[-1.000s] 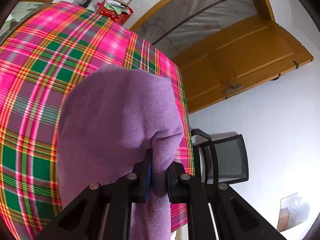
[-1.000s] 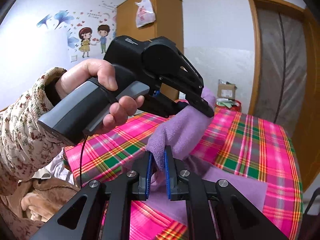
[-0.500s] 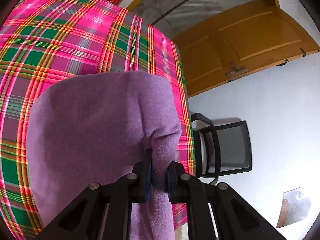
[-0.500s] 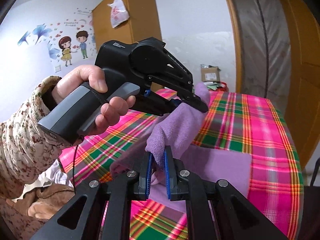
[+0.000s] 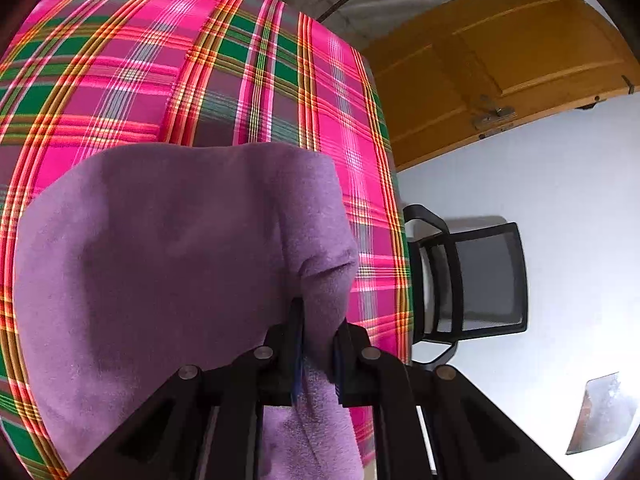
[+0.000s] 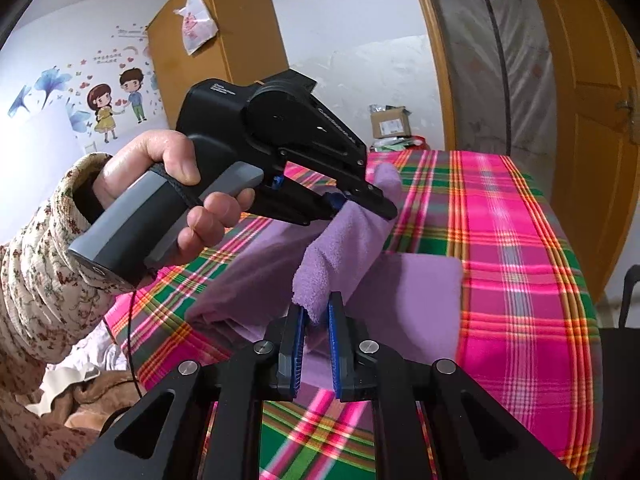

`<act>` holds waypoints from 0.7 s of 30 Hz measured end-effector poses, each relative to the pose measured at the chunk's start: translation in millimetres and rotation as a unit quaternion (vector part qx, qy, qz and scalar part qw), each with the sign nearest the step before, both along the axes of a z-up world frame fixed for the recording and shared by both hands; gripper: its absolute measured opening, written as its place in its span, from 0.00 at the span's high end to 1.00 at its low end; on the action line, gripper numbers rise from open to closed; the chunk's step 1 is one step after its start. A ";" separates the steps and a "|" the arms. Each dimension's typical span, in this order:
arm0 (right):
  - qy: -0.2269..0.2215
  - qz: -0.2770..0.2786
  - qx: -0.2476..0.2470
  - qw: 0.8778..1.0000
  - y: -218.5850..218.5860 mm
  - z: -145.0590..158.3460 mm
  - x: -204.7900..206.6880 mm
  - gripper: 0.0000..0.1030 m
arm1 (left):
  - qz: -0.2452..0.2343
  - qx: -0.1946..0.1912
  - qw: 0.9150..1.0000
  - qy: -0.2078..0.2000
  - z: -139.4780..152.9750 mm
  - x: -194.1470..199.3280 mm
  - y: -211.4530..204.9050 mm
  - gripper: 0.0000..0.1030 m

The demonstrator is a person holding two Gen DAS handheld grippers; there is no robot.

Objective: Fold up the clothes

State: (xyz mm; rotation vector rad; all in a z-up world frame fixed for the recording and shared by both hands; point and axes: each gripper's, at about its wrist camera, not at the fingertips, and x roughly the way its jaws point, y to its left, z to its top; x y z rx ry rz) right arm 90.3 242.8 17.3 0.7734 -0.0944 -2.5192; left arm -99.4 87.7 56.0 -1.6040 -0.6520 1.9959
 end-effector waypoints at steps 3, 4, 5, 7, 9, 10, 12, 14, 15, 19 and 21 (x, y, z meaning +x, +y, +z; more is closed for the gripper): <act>-0.010 -0.007 -0.001 1.000 4.3 -6.2 -1.2 0.89 | 0.003 0.000 1.000 -0.010 -6.1 -2.4 5.1 0.87; -0.013 -0.010 -0.002 1.000 5.8 -8.5 -1.9 0.89 | 0.003 -0.001 1.000 -0.013 -8.4 -3.0 7.3 0.86; -0.017 -0.012 -0.003 1.000 7.3 -10.9 -2.5 0.89 | 0.000 -0.005 1.000 -0.015 -10.8 -3.1 10.0 0.85; -0.023 -0.015 -0.004 1.000 9.2 -14.7 -3.3 0.89 | -0.002 -0.010 1.000 -0.022 -15.6 -3.3 13.3 0.84; -0.030 -0.017 -0.004 0.999 11.7 -19.1 -4.3 0.89 | 0.000 -0.006 0.999 -0.031 -20.2 -4.0 14.0 0.81; -0.034 -0.019 -0.005 0.999 13.0 -21.3 -4.9 0.89 | -0.002 -0.006 0.999 -0.032 -21.3 -4.0 14.8 0.79; -0.047 -0.021 -0.008 0.999 16.2 -28.0 -7.4 0.89 | -0.010 -0.005 0.999 -0.033 -22.5 -2.2 18.1 0.77; -0.058 -0.023 -0.013 0.998 19.5 -34.0 -9.4 0.89 | -0.017 -0.002 0.999 -0.030 -22.4 0.4 19.9 0.76; -0.064 -0.024 -0.017 0.998 21.3 -36.7 -10.1 0.89 | -0.020 0.000 0.999 -0.029 -22.2 1.6 19.9 0.75; -0.076 -0.023 -0.027 0.996 26.7 -45.5 -12.1 0.89 | -0.022 0.012 0.999 -0.031 -21.7 6.2 14.1 0.73; -0.085 -0.022 -0.034 0.996 29.5 -50.2 -14.3 0.89 | -0.026 0.017 0.999 -0.026 -19.3 12.1 8.3 0.71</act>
